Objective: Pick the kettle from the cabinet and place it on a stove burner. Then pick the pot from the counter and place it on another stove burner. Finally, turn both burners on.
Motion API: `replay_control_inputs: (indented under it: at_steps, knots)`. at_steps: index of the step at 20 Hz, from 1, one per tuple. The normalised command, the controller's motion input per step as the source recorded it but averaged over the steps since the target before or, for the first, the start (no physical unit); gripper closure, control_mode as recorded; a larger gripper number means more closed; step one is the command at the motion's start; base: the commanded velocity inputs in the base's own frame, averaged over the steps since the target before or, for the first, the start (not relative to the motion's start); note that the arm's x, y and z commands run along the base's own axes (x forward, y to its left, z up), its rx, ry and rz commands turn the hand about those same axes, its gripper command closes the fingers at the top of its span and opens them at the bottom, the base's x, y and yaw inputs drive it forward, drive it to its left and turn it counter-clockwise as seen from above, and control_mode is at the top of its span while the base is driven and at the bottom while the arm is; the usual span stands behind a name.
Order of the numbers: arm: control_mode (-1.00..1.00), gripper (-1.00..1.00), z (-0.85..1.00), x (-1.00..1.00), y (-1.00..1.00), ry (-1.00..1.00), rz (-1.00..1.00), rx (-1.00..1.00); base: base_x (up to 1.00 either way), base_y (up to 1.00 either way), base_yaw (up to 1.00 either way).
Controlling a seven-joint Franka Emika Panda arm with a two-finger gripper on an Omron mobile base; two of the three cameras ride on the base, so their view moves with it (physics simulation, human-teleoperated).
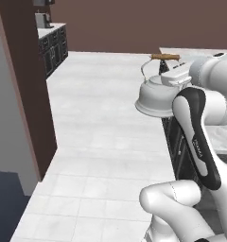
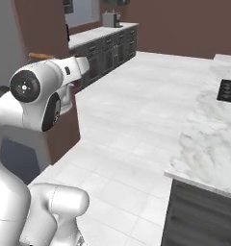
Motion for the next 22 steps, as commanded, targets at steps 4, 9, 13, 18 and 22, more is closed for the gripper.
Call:
replay_control_inputs:
  at_steps: [4,9,13,18,22]
  knots:
    - [1.0,1.0,0.0,0.0,0.0,0.0,0.0,0.0,0.55,0.67,-0.39]
    - [1.0,1.0,0.0,0.0,0.0,0.0,0.0,0.0,0.55,0.66,-0.39]
    - [1.0,1.0,0.0,0.0,0.0,0.0,0.0,0.0,0.58,0.65,-0.4]
    - [1.0,1.0,0.0,0.0,0.0,0.0,0.0,0.0,0.62,0.56,-0.4]
    - [1.0,1.0,0.0,0.0,0.0,0.0,0.0,0.0,0.73,0.23,-0.36]
